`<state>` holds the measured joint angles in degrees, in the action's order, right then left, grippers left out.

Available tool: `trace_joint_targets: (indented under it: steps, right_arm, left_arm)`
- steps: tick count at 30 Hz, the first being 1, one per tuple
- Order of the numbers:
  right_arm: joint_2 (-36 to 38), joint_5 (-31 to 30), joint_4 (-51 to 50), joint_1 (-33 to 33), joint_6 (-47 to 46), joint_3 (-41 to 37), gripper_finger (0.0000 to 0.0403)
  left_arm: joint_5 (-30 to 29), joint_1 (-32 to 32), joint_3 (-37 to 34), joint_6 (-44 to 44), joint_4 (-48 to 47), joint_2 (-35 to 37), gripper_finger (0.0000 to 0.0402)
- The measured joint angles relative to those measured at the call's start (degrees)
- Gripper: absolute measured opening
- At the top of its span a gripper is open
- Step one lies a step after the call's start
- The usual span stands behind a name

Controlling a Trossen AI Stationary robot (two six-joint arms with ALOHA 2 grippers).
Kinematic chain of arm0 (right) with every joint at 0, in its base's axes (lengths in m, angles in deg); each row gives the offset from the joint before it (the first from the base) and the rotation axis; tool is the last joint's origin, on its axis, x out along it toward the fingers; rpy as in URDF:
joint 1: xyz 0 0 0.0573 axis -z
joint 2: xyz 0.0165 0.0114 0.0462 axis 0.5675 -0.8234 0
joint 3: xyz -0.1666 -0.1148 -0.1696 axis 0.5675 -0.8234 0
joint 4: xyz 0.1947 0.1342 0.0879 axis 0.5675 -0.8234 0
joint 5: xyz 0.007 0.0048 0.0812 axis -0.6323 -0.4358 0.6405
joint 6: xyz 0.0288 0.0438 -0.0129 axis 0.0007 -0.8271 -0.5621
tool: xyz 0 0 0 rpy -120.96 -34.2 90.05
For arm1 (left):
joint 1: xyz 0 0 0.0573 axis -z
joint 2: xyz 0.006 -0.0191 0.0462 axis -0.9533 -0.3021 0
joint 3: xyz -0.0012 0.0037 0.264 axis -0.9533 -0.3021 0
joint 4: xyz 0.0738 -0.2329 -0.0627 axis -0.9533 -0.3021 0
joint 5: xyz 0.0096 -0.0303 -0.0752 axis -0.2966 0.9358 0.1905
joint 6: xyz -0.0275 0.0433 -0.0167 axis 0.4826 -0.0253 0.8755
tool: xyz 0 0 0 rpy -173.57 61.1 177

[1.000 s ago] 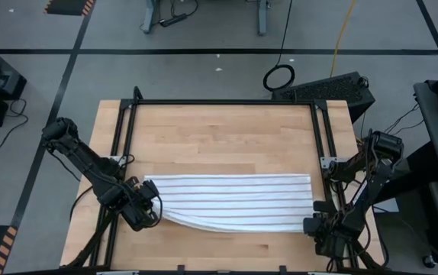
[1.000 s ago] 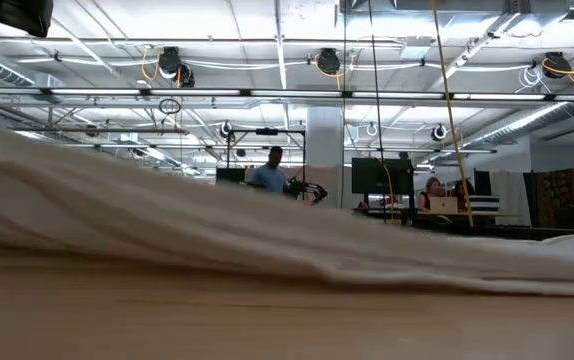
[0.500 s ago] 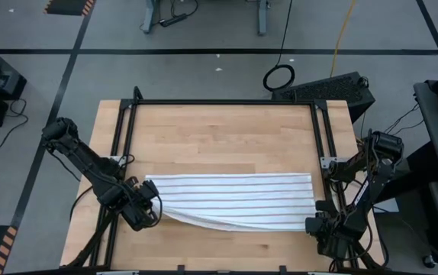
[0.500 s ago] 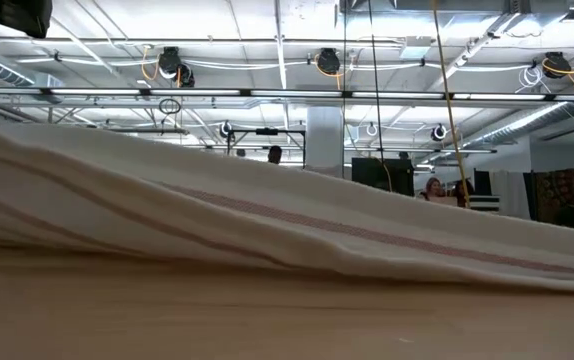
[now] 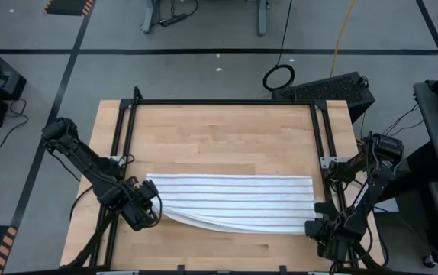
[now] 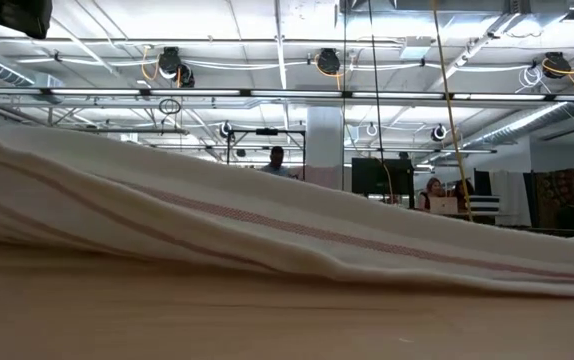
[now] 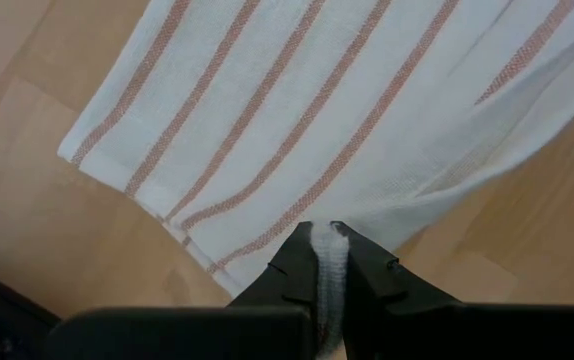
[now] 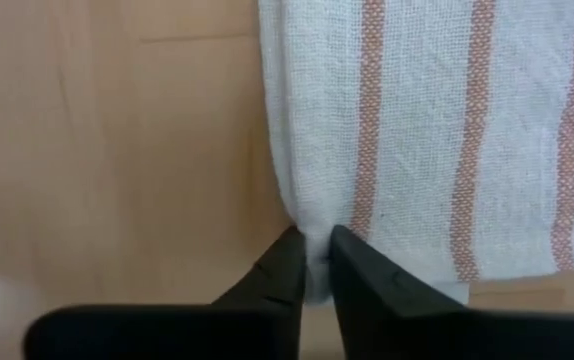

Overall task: Roll towel into tight, uniform cylinder
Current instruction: Fold the white brown kitchen towel

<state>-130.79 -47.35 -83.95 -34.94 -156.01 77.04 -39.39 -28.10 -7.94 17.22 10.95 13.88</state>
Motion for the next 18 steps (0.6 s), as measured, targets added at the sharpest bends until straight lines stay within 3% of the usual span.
trace_joint_targets:
  steps: [7,18]
  right_arm:
    - [1.1,-0.1,1.2,0.0,-3.1,-0.1,0.0004]
    - [13.8,2.1,-0.8,0.2,-6.4,-0.4,0.0001]
  left_arm:
    - [0.0,0.0,0.0,0.1,0.0,0.0,0.0020]
    - [3.5,-0.1,0.0,-0.1,1.4,0.7,0.0020]
